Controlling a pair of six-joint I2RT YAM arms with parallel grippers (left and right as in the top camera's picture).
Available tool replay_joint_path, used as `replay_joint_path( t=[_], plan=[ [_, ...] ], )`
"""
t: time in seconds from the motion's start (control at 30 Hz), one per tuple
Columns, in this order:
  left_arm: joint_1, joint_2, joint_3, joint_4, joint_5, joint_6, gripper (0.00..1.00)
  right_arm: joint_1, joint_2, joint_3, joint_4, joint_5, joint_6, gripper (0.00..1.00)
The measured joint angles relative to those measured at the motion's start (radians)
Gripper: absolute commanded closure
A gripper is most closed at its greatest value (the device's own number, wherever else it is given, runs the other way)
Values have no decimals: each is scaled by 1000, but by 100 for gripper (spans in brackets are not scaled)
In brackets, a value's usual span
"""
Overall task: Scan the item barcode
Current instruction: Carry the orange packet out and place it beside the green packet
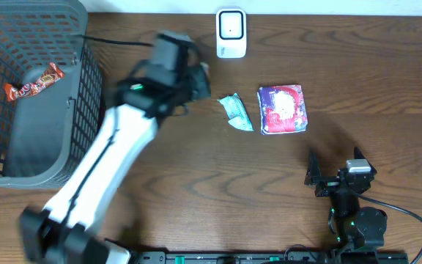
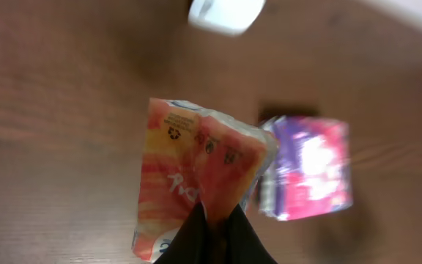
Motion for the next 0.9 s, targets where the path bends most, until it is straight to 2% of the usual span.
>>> replay_joint_path(
  t=[0.27,0.3,0.37,0.4,0.53,0.7,0.9],
  plan=[
    [-102,282,-2,28,-61,-68,92,0,0,0,0,0,0,1],
    [-107,306,-2,43,-63,-75,89,0,0,0,0,0,0,1],
    [-110,340,-2,62,-65,-89,61,0,0,0,0,0,0,1],
    [-110,351,-2,69,-66,-91,56,0,0,0,0,0,0,1],
    [-109,359,-5,128,-71,-84,54,0,0,0,0,0,0,1],
    [-107,339,-5,160,-73,-8,54,0,0,0,0,0,0,1],
    [-67,204,26,162,-72,112,54,0,0,0,0,0,0,1]
  ],
)
